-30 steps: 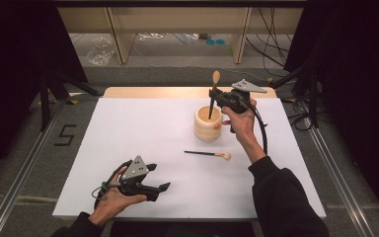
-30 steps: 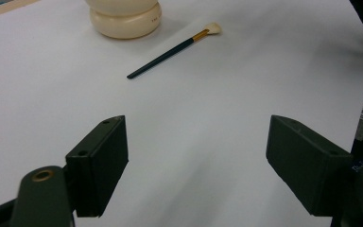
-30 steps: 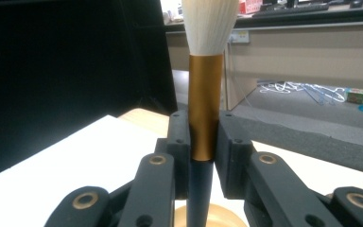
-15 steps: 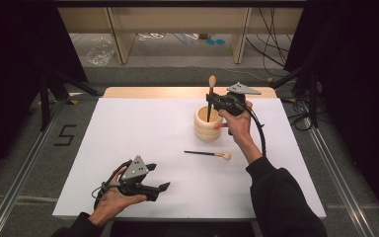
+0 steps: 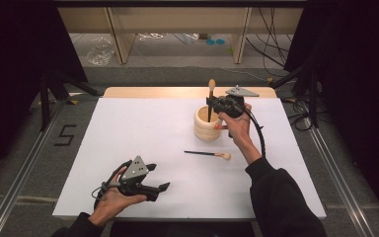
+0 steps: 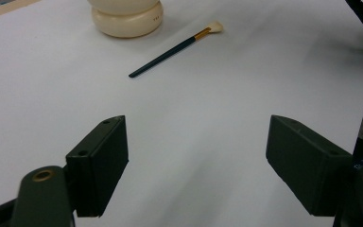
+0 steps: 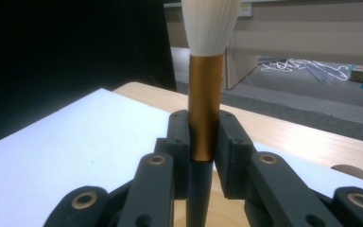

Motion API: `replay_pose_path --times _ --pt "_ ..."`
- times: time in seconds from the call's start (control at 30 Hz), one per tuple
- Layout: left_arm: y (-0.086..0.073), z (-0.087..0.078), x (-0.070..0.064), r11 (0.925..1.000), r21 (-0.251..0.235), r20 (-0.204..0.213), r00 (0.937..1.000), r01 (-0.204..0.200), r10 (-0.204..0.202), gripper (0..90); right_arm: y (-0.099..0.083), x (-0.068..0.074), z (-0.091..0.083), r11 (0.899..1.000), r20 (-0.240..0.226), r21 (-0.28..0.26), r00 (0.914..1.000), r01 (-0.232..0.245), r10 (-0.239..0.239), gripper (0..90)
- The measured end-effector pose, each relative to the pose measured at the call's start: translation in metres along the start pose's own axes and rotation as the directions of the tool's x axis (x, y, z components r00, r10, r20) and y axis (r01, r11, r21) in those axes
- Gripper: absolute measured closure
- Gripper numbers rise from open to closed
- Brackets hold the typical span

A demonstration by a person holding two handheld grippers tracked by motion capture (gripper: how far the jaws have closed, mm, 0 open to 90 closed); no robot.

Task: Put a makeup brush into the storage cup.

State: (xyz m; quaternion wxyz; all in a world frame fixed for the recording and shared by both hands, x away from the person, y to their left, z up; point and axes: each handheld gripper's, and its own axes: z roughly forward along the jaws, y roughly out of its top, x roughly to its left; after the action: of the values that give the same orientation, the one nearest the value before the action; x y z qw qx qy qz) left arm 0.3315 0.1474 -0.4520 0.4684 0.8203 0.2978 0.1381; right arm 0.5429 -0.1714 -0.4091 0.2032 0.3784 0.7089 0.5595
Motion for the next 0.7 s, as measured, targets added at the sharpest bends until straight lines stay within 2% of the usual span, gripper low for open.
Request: replay_pose_path --times 0.07,0.1,0.13,0.2,0.27,0.3,0.37,0.43,0.47,0.53,0.67,0.7 --pt "-0.0002 0.0 0.0 1.0 0.003 0.002 1.0 0.0 0.0 21.8 -0.0018 0.0007 0.001 1.0 -0.005 0.006 1.0 -0.002 0.002 77.5" --pt "-0.0002 -0.0001 0.0001 1.0 0.005 0.004 1.0 -0.005 0.004 21.8 -0.0027 -0.0003 0.002 1.0 0.0 -0.007 0.9998 0.019 -0.019 77.5" --pt "-0.0003 -0.0001 0.0 1.0 0.006 0.006 1.0 -0.003 0.003 21.8 -0.0034 0.001 0.0017 1.0 0.001 0.014 1.0 0.001 -0.001 77.3" --pt "-0.0001 -0.0003 0.0001 1.0 0.003 0.005 1.0 -0.002 0.002 21.8 -0.0052 0.001 0.0027 1.0 -0.001 0.018 1.0 -0.001 0.001 76.2" --pt "-0.0002 -0.0007 0.0004 1.0 0.007 0.005 1.0 -0.006 0.006 21.8 -0.0063 0.0009 0.0036 1.0 0.006 0.023 0.9999 -0.014 0.014 67.2" --pt "-0.0004 -0.0004 -0.0004 1.0 -0.002 0.0 1.0 0.005 -0.005 21.8 -0.0064 0.0011 0.0036 0.999 0.02 0.038 0.9992 -0.037 0.036 58.5" --pt "0.0003 -0.0014 0.0008 1.0 0.009 0.003 1.0 -0.004 0.004 21.8 -0.0071 0.0015 0.0049 0.996 0.032 0.048 0.9966 -0.078 0.076 46.0" --pt "0.0001 -0.0015 0.0004 1.0 0.009 0.002 1.0 -0.001 0.001 21.8 -0.0064 0.0025 0.0043 0.996 0.051 0.049 0.9964 -0.071 0.068 41.0" --pt "0.0002 -0.0017 0.0006 0.9999 0.009 0.002 1.0 -0.005 0.005 21.8 -0.006 0.0029 0.0044 0.996 0.043 0.039 0.9963 -0.076 0.074 39.2" --pt "0.0004 -0.0018 0.0011 1.0 0.008 0.001 1.0 -0.005 0.005 21.8 -0.0049 0.0034 0.0026 0.995 0.051 0.054 0.9958 -0.079 0.077 35.6" --pt "0.0004 -0.0021 0.0014 1.0 0.008 0.005 1.0 -0.005 0.005 21.8 -0.0048 0.0034 0.0009 0.995 0.066 0.06 0.9954 -0.074 0.07 32.8" --pt "0.0004 -0.002 0.0014 1.0 0.005 0.004 1.0 -0.003 0.003 21.7 -0.0051 0.0028 0.0011 0.997 0.062 0.045 0.9961 -0.065 0.062 32.1"
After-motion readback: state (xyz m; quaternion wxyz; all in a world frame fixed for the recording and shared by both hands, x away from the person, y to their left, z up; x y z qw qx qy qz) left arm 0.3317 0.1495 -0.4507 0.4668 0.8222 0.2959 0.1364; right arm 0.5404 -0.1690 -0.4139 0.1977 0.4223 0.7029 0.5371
